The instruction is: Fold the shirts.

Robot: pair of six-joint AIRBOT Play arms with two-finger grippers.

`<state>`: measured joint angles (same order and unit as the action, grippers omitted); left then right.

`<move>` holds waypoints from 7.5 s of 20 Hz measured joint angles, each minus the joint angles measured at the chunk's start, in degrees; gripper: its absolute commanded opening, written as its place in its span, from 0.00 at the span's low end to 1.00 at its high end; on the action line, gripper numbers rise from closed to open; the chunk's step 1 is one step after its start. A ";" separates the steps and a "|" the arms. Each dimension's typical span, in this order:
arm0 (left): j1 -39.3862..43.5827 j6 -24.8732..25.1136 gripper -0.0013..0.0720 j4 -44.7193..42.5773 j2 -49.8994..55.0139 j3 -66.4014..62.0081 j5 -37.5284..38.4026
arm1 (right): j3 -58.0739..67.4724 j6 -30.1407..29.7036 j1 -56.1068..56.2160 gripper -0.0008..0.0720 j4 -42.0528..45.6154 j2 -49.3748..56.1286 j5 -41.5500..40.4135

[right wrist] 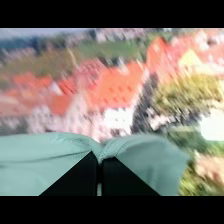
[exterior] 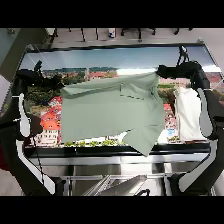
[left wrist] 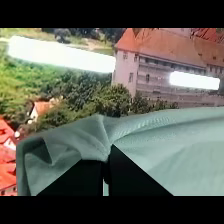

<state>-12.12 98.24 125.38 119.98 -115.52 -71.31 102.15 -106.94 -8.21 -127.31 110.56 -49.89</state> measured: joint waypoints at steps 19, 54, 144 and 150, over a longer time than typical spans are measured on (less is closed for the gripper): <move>5.51 -2.45 0.65 -17.62 0.33 1.16 -7.15 | -4.61 7.34 3.52 0.48 21.64 1.33 -10.32; -13.03 10.64 0.85 -1.27 -34.36 58.55 -13.40 | -68.52 -0.94 -20.35 0.77 -0.24 -44.68 -18.99; 3.54 -6.21 0.04 -11.21 -26.86 17.73 -14.21 | -25.05 -8.37 -3.30 0.04 -4.31 -2.86 -19.96; 19.74 -5.42 0.04 -11.15 -24.00 18.51 -3.10 | -23.34 -8.83 -2.56 0.04 -3.63 -7.72 -19.63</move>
<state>7.62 92.82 114.24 95.98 -97.01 -74.41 78.81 -115.77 -10.76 -130.93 102.85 -69.52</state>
